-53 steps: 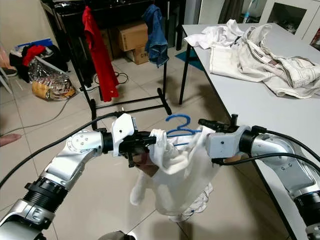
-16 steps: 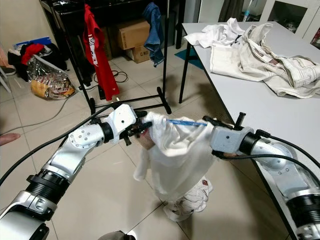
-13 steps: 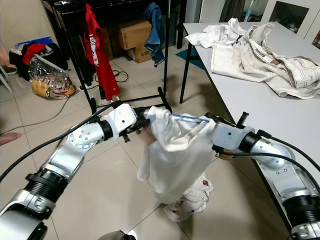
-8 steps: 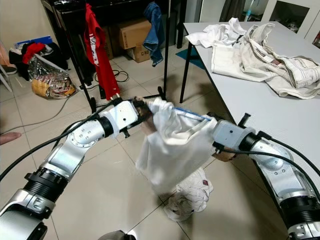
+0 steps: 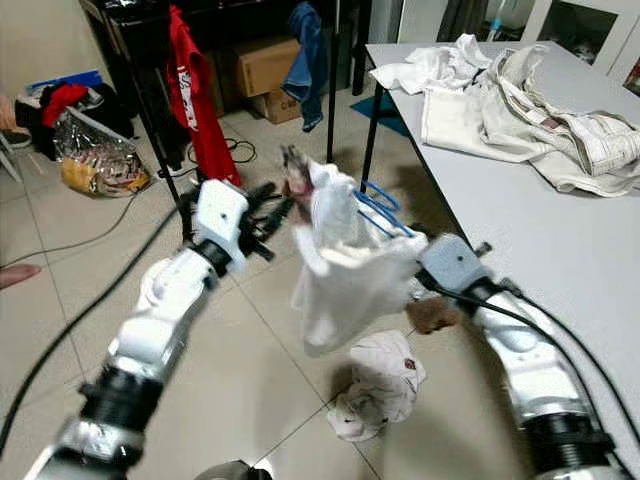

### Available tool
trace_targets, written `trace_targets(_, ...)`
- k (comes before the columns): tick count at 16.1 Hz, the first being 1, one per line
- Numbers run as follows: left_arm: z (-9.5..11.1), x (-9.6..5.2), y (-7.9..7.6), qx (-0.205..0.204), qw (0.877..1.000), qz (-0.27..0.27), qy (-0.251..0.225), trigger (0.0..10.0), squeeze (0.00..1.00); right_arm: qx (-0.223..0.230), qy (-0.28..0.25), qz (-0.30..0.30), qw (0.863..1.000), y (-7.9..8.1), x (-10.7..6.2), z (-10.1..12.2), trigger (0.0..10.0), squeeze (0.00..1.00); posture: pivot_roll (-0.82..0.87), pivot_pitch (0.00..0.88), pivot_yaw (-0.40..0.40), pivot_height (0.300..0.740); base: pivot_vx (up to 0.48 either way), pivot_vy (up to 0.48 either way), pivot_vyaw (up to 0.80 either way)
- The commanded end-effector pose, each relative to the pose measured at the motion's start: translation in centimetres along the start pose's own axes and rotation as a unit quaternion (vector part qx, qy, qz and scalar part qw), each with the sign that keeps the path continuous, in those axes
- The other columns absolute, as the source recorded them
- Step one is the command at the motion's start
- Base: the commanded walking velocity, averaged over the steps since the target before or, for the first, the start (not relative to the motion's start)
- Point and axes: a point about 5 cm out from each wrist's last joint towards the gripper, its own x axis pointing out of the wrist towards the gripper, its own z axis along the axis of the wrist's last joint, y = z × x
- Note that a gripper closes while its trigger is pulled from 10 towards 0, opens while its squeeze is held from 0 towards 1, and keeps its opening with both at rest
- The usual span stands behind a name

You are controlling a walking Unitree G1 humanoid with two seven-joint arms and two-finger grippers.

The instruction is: Hang hanger

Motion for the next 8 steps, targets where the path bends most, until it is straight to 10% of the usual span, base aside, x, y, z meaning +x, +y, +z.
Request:
trace_targets(1,0.3,0.0,-0.5,-0.004,1.0,-0.01,-0.005,10.0,0.0,0.008,-0.02,-0.022,1.0,-0.6,0.2,1.1,5.1,0.0,0.0,0.0,0.045,0.723,0.0,0.0,0.0)
trace_targets(2,0.1,0.0,-0.9,-0.001,1.0,-0.016,-0.004,10.0,0.0,0.022,-0.031,-0.031,0.999,-0.5,0.7,1.8,10.0,0.0,-0.01,0.0,0.045,0.723,0.0,0.0,0.0)
trace_targets(5,0.7,-0.1,-0.5,-0.006,0.999,0.015,-0.029,10.0,0.0,0.074,-0.05,-0.061,0.994,0.0,1.6,3.0,10.0,0.0,0.0,0.0,0.044,0.723,0.0,0.0,0.0)
trace_targets(8,0.6,-0.6,0.8,-0.107,0.989,0.094,-0.038,10.0,0.0,0.147,-0.057,-0.118,0.981,0.3,1.2,2.7,10.0,0.0,0.01,0.0,0.032,0.723,0.0,0.0,0.0)
